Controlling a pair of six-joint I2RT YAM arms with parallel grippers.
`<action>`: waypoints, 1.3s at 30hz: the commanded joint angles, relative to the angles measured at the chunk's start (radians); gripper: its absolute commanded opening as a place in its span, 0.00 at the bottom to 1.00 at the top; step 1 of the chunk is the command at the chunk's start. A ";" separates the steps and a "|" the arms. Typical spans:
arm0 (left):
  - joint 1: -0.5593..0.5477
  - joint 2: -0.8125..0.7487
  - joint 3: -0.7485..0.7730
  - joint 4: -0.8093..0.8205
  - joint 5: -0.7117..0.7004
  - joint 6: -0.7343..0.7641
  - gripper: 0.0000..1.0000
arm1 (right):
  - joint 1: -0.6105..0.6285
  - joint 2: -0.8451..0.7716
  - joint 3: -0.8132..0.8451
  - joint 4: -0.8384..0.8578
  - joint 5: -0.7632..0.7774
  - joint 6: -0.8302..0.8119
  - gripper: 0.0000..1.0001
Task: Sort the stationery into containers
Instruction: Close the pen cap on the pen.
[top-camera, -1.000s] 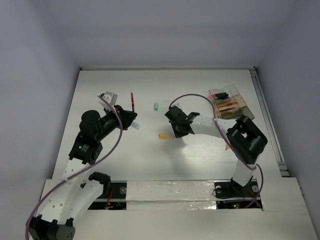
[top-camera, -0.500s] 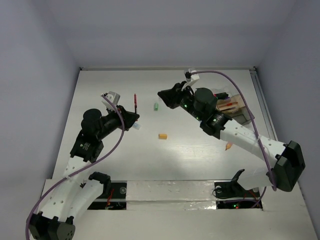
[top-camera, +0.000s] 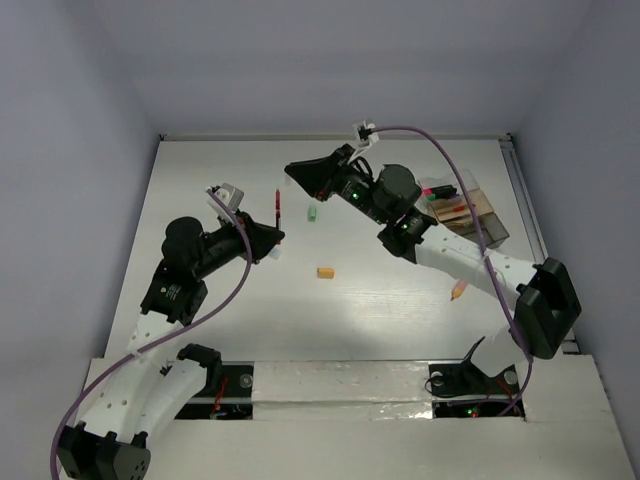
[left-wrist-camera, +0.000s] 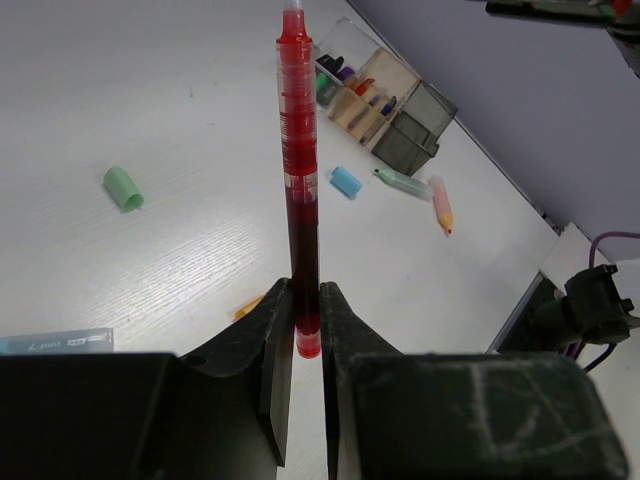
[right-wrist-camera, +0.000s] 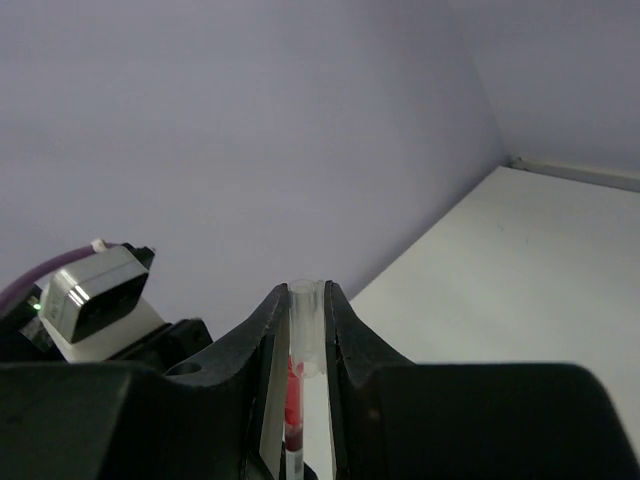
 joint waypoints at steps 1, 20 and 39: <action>-0.003 0.000 -0.001 0.072 0.057 -0.008 0.00 | 0.004 0.000 0.078 0.110 -0.033 0.020 0.00; -0.003 -0.001 -0.003 0.078 0.071 -0.009 0.00 | 0.004 0.055 0.121 0.073 -0.066 0.028 0.00; -0.003 -0.014 0.000 0.073 0.050 -0.006 0.00 | 0.004 0.064 0.102 0.053 -0.085 0.031 0.00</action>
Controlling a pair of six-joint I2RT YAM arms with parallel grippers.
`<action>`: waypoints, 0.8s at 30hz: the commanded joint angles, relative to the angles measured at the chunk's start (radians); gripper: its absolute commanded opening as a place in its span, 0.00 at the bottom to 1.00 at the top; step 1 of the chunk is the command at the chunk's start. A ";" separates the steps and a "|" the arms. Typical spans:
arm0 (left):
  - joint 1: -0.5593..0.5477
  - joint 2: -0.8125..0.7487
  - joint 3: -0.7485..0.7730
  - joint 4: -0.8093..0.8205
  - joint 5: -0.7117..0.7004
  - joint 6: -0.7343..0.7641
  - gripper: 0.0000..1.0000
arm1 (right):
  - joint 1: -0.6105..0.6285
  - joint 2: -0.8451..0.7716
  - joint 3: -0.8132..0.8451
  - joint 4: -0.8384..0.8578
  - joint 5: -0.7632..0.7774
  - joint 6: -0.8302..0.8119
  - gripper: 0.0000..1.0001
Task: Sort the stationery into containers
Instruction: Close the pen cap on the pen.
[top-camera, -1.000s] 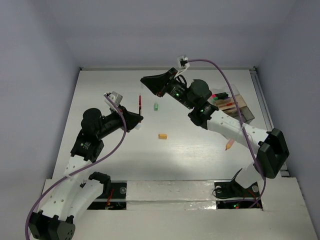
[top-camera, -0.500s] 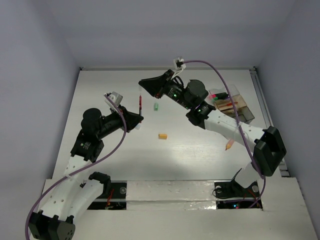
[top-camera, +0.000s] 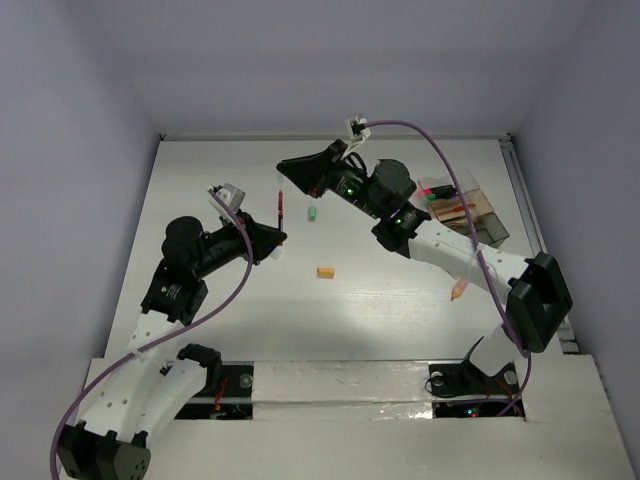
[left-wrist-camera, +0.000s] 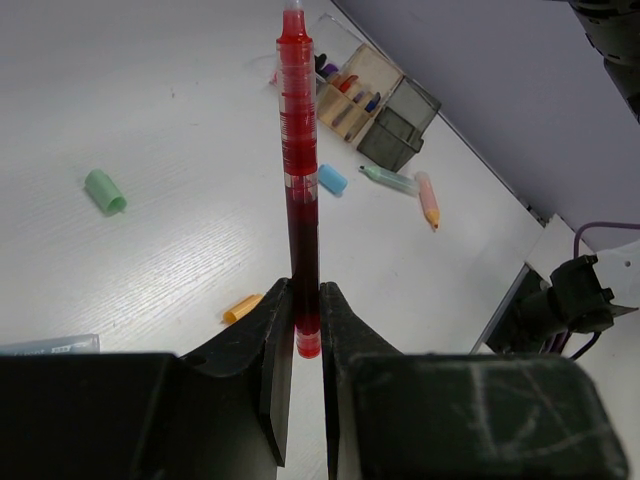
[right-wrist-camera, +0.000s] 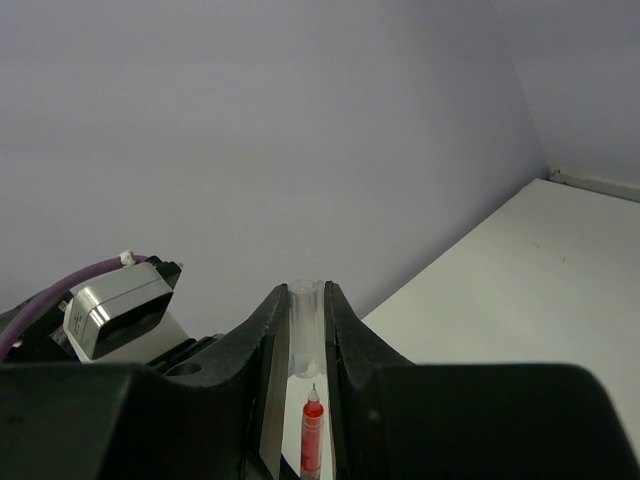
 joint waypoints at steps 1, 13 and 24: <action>-0.003 -0.018 0.000 0.054 -0.002 0.001 0.00 | 0.004 0.009 0.028 0.017 -0.021 0.006 0.00; -0.003 -0.032 0.000 0.048 -0.028 0.001 0.00 | 0.004 0.022 0.014 0.022 -0.045 0.021 0.00; -0.003 -0.037 0.003 0.041 -0.054 0.006 0.00 | 0.004 -0.001 -0.011 0.013 -0.089 0.051 0.00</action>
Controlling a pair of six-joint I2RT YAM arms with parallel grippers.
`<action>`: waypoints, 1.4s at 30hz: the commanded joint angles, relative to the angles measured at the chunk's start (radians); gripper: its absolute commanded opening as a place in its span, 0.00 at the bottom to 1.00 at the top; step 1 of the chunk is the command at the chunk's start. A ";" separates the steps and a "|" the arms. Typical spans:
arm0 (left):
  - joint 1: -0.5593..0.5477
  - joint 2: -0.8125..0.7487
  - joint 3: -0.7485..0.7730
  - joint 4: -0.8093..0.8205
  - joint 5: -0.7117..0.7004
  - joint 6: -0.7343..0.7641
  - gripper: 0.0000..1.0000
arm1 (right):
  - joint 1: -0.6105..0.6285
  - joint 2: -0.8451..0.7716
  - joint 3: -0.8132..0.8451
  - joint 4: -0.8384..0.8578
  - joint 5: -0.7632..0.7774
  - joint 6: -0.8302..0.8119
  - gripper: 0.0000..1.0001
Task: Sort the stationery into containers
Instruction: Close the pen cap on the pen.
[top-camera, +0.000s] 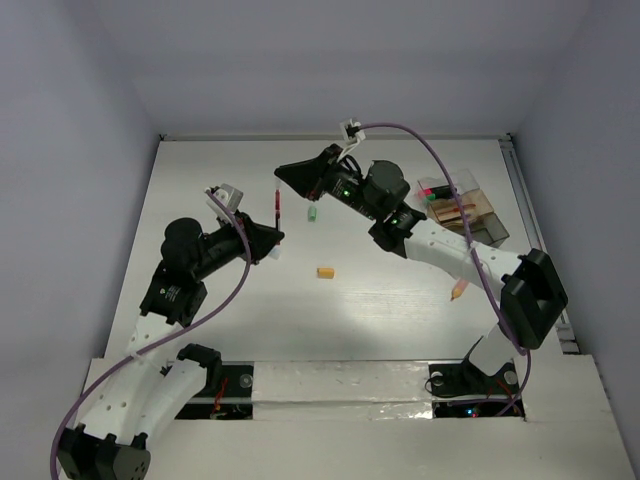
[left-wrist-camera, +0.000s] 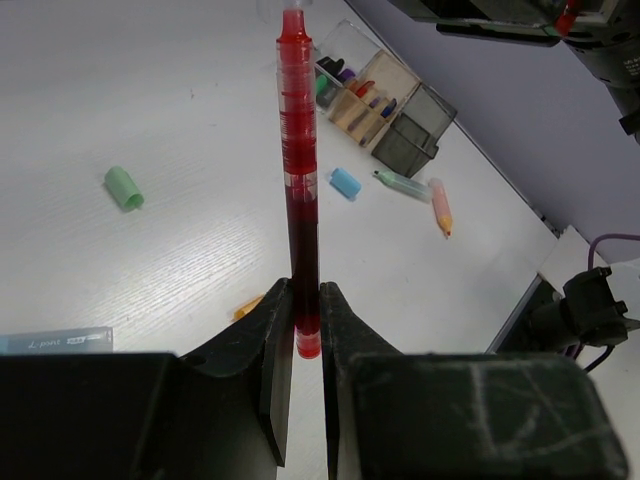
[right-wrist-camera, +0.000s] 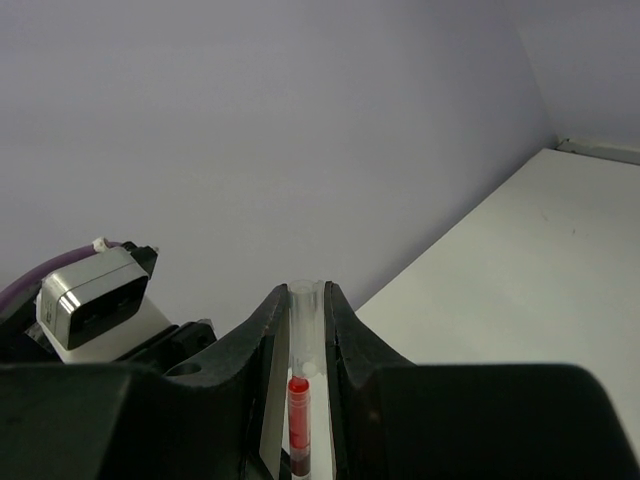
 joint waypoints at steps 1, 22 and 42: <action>-0.003 -0.020 0.003 0.054 -0.012 0.006 0.00 | 0.004 -0.029 -0.003 0.014 -0.058 0.019 0.00; -0.003 -0.045 0.005 0.053 -0.044 0.012 0.00 | 0.004 -0.043 -0.073 -0.117 -0.178 0.039 0.00; 0.017 -0.036 0.031 0.105 -0.056 -0.024 0.00 | 0.090 -0.052 -0.308 -0.077 -0.261 0.084 0.00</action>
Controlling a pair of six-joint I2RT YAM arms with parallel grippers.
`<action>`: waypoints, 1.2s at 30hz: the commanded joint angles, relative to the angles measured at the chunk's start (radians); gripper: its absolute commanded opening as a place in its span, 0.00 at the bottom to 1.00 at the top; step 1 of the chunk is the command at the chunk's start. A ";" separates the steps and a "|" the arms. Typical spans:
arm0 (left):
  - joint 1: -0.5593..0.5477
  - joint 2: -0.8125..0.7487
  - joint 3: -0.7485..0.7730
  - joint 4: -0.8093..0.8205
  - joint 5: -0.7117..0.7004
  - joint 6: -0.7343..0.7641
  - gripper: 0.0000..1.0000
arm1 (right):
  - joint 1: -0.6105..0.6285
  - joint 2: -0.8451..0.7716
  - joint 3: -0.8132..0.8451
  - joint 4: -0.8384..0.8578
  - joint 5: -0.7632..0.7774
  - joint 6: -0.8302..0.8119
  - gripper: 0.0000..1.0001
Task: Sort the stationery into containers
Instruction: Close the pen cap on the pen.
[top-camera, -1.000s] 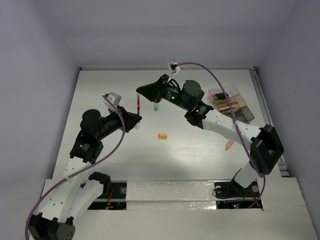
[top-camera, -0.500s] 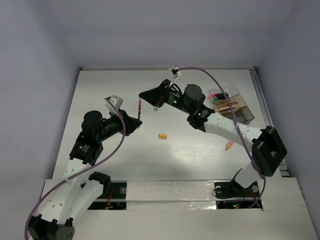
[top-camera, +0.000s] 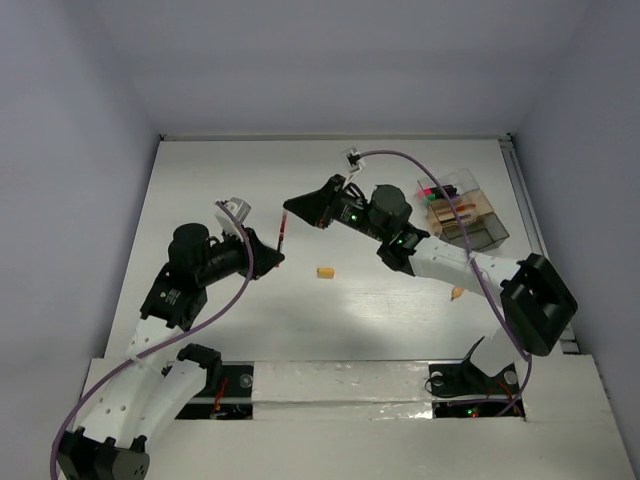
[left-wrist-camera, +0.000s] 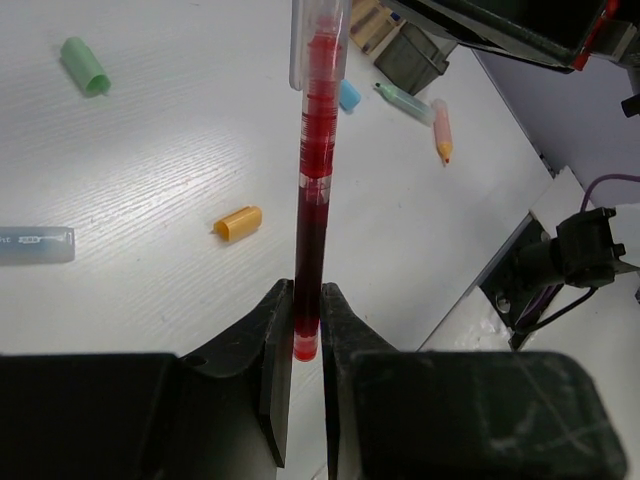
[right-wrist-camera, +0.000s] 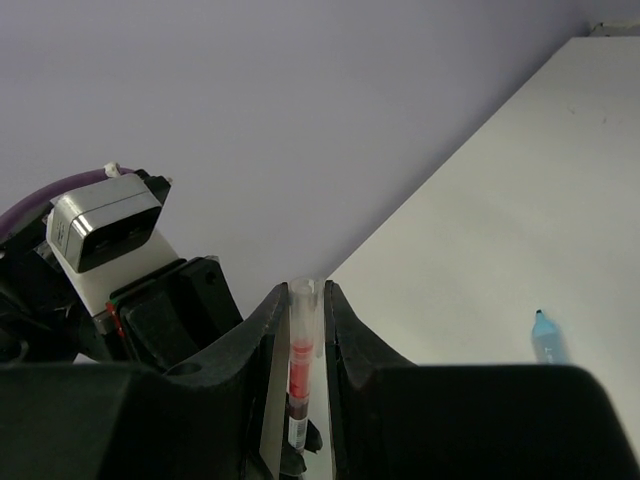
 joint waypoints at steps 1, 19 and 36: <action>0.023 -0.009 0.050 0.305 -0.074 -0.027 0.00 | 0.104 0.004 -0.076 -0.127 -0.177 0.005 0.00; 0.032 -0.008 0.079 0.293 -0.081 0.011 0.00 | 0.175 0.028 -0.173 -0.212 -0.303 0.045 0.00; 0.023 0.012 0.021 0.277 0.027 0.003 0.00 | -0.033 -0.332 -0.027 -0.467 -0.097 -0.266 0.58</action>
